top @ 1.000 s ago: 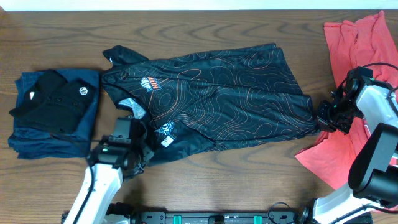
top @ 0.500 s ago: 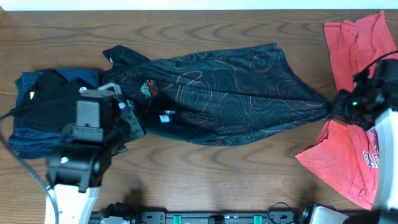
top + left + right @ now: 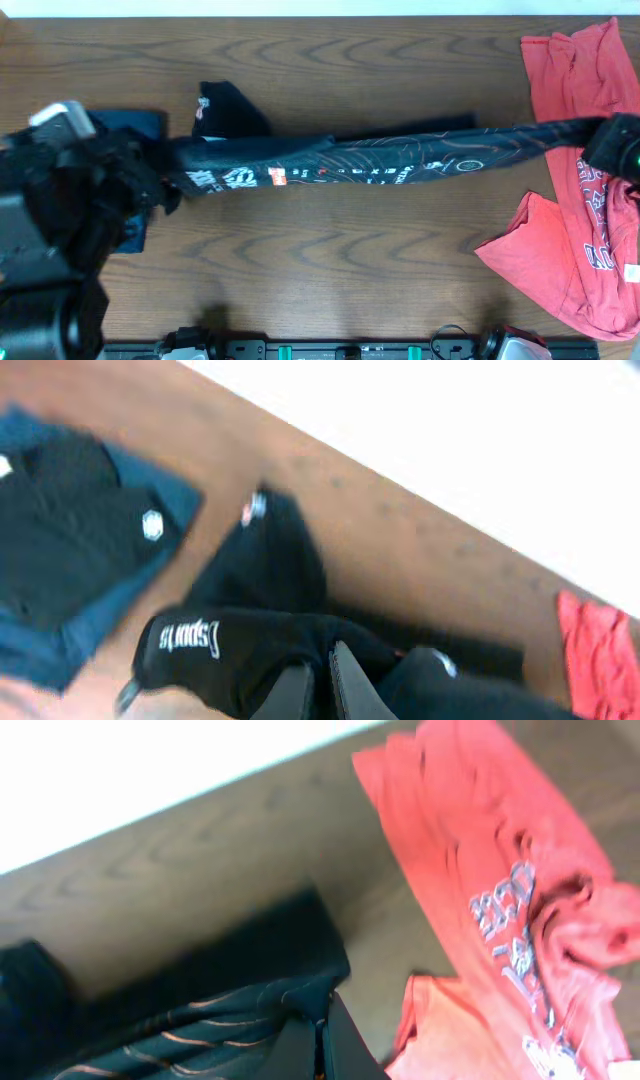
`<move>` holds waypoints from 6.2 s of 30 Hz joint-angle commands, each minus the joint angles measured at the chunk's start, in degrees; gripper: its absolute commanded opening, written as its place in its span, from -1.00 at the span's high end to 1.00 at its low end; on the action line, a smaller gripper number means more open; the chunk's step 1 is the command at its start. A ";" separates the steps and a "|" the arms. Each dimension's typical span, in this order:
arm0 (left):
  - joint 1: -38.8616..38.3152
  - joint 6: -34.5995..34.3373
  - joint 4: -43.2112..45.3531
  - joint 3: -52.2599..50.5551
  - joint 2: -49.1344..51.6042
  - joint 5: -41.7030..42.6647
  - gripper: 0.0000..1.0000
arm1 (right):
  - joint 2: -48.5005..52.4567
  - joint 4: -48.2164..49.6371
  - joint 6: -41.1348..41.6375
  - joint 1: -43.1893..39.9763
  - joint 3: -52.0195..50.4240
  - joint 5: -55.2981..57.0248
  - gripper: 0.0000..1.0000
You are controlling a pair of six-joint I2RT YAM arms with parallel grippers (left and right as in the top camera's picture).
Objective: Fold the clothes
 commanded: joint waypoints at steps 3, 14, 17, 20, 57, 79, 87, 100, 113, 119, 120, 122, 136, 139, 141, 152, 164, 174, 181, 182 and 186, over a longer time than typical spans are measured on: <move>0.90 1.16 1.79 6.01 0.83 -0.28 0.88 | 0.35 2.49 -0.79 -0.55 5.49 1.22 0.98; 0.55 0.96 7.17 6.01 20.37 4.92 0.88 | 14.01 9.64 -2.27 -0.37 5.70 -3.10 0.98; -0.39 1.40 16.46 6.01 28.63 5.95 0.88 | 20.76 16.41 -2.27 -0.07 5.70 -5.73 0.98; -1.51 4.35 30.67 6.01 35.50 5.92 0.88 | 27.10 28.57 1.11 0.76 5.70 -6.10 0.98; -3.04 8.52 -20.04 11.52 46.10 7.58 0.88 | 32.68 -0.87 7.39 -1.09 2.05 16.02 0.98; -2.84 15.52 -15.54 -25.79 37.42 11.26 0.88 | 29.07 -0.83 7.41 -1.29 -21.81 16.04 0.98; -2.73 10.97 -2.19 -25.79 35.80 11.26 0.88 | 28.81 6.88 7.39 -1.29 -21.81 13.70 0.98; -2.69 6.64 11.28 -25.81 35.93 11.21 0.88 | 28.98 18.40 6.03 -0.74 -21.86 10.78 0.98; -2.71 5.33 15.69 -28.20 36.41 9.51 0.88 | 31.10 23.93 3.28 2.29 -21.88 7.41 0.98; -2.71 5.33 16.63 -28.28 36.76 7.56 0.88 | 31.10 24.13 3.28 2.36 -22.08 7.39 0.98; -2.71 5.33 16.81 -28.28 36.76 7.54 0.88 | 31.10 24.15 3.28 2.38 -22.08 7.41 0.98; -2.71 5.33 17.05 -28.28 36.76 7.56 0.88 | 31.10 24.17 3.26 2.47 -22.10 7.19 0.98; -2.71 5.33 18.03 -28.28 36.76 7.56 0.88 | 31.10 25.99 2.84 3.32 -24.98 7.21 0.98; -2.71 5.33 18.10 -28.28 36.76 7.56 0.87 | 31.10 27.02 2.84 3.32 -26.18 7.23 0.97; -2.71 5.35 17.99 -28.28 36.76 7.56 0.85 | 31.10 27.32 2.86 3.32 -26.45 7.21 0.89; -2.71 5.38 16.02 -28.28 36.76 7.56 0.12 | 31.10 28.24 2.86 3.32 -26.47 7.21 0.10; -2.71 5.40 12.20 -29.27 36.76 7.15 0.12 | 31.10 19.80 2.95 3.32 -26.47 8.79 0.08; -2.82 5.35 15.96 -34.38 36.79 7.19 0.12 | 31.10 18.84 3.56 3.21 -28.02 13.46 -0.06; -2.89 5.35 20.13 -37.81 36.79 7.19 0.12 | 31.10 27.56 3.80 3.21 -33.48 12.52 0.18; -2.89 5.35 20.52 -38.14 36.79 7.19 0.12 | 31.10 29.29 3.78 3.21 -34.38 12.13 0.19; -2.89 5.35 21.33 -39.10 36.79 7.19 0.12 | 31.10 34.86 3.78 3.21 -36.94 11.04 0.25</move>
